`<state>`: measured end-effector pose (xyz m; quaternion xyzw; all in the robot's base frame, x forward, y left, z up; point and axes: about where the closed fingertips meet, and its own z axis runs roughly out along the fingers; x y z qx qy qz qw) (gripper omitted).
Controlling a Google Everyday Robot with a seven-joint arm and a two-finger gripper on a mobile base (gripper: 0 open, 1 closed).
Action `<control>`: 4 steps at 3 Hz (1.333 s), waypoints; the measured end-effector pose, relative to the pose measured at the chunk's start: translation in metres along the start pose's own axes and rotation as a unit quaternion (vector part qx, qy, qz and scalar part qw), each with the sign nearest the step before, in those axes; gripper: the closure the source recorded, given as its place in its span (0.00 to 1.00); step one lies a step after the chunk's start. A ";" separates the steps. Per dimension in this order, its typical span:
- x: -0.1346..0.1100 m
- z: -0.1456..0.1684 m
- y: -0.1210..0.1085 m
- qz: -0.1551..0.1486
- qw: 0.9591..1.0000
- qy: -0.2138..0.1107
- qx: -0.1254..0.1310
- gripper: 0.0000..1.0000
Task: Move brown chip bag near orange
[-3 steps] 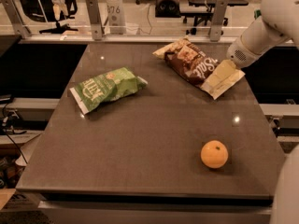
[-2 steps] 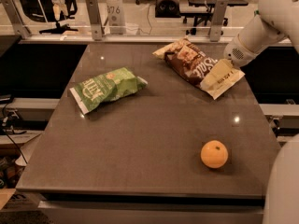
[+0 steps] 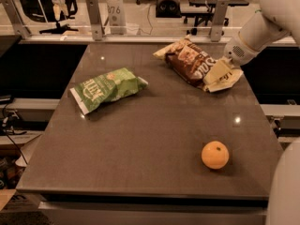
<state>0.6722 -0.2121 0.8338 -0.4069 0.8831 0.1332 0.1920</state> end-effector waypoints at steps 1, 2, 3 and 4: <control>0.002 -0.011 0.009 -0.007 1.000 -0.001 0.006 0.93; 0.004 -0.029 0.029 -0.023 1.000 -0.007 0.007 1.00; 0.008 -0.047 0.061 -0.047 0.999 -0.006 -0.007 1.00; 0.013 -0.062 0.092 -0.068 0.997 -0.003 -0.023 1.00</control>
Offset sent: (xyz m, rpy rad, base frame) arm -0.0604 0.0067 0.0533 -0.0067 -0.0690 0.0616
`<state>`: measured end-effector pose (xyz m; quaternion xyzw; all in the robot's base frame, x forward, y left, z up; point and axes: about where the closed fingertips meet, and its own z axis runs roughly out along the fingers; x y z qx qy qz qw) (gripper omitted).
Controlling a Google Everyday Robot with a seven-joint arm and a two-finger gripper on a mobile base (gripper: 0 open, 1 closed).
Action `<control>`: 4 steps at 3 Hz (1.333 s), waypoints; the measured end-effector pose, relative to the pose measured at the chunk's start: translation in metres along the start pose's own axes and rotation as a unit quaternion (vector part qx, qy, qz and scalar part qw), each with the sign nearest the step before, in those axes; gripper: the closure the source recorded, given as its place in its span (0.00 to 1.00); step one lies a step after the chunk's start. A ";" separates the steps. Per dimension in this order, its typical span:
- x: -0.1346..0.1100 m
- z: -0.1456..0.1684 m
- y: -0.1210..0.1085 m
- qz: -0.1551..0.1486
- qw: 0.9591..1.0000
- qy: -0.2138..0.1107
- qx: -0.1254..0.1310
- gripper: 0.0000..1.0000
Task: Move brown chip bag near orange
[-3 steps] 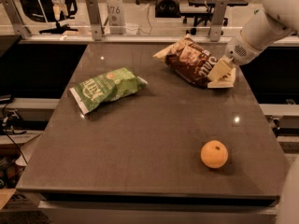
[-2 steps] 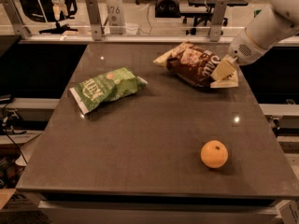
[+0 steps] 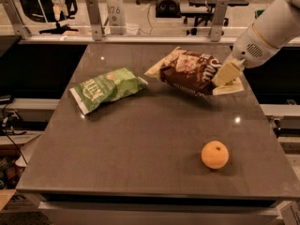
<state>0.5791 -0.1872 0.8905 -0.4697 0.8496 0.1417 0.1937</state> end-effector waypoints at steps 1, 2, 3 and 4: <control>0.004 -0.016 0.023 -0.015 1.000 0.003 -0.007 1.00; 0.014 -0.033 0.036 -0.022 1.000 0.010 -0.006 1.00; 0.028 -0.048 0.050 -0.032 0.999 0.013 -0.012 1.00; 0.043 -0.056 0.060 -0.042 0.999 0.015 -0.014 1.00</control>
Offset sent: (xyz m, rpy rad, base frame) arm -0.0709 -0.0198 0.0404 -0.0402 0.0062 0.0587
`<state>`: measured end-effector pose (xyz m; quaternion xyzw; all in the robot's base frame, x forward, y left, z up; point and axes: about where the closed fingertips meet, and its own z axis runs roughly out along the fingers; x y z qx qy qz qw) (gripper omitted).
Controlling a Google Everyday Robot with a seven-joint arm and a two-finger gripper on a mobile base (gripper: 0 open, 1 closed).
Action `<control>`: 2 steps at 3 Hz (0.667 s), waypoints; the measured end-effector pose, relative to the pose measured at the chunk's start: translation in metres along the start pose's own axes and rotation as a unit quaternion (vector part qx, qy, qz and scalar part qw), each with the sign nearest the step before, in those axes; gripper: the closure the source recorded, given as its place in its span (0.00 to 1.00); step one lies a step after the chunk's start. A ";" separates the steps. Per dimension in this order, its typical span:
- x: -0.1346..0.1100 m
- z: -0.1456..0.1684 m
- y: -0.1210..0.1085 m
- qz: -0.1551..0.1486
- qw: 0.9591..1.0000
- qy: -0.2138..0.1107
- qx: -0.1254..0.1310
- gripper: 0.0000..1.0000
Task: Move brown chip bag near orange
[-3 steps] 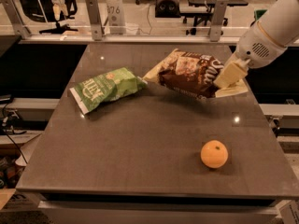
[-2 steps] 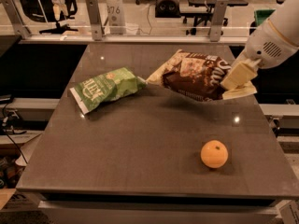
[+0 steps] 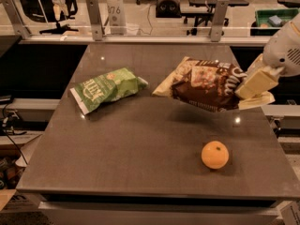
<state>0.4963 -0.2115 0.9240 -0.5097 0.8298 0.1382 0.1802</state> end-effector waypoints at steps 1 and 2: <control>0.010 -0.003 0.009 -0.009 1.000 -0.003 -0.003 1.00; 0.018 0.000 0.016 -0.014 1.000 -0.006 -0.010 0.82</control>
Offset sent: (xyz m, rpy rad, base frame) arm -0.0363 -0.0131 -0.0151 0.0234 0.0178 0.0511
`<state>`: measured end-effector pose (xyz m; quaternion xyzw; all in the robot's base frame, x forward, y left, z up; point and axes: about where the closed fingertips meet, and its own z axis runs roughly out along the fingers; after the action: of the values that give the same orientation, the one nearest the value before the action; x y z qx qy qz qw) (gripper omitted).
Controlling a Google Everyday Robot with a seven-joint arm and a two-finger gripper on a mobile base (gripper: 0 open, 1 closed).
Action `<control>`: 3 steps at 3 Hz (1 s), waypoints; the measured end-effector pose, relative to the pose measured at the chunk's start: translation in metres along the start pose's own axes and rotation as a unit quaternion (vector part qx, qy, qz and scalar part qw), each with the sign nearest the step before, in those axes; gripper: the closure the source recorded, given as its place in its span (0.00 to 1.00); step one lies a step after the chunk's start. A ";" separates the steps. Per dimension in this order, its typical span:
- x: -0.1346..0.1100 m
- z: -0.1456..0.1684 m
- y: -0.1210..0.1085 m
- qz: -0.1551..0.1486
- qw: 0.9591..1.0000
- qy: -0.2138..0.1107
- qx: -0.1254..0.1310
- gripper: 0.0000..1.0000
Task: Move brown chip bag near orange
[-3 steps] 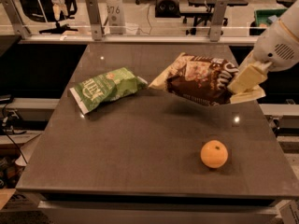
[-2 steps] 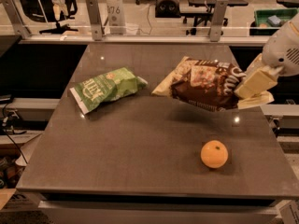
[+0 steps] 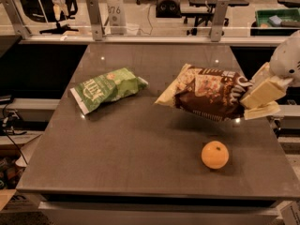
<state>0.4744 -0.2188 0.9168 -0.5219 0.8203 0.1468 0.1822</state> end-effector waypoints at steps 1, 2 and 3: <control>0.005 0.005 0.004 -0.002 1.000 -0.003 -0.007 0.59; 0.011 0.009 0.007 -0.001 1.000 -0.005 -0.013 0.35; 0.014 0.014 0.008 -0.001 1.000 -0.006 -0.018 0.12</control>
Offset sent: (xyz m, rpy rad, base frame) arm -0.0164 -0.0065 -0.0221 0.0292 0.0407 0.0193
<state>0.4637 -0.2210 0.8980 -0.5248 0.8159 0.1650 0.1778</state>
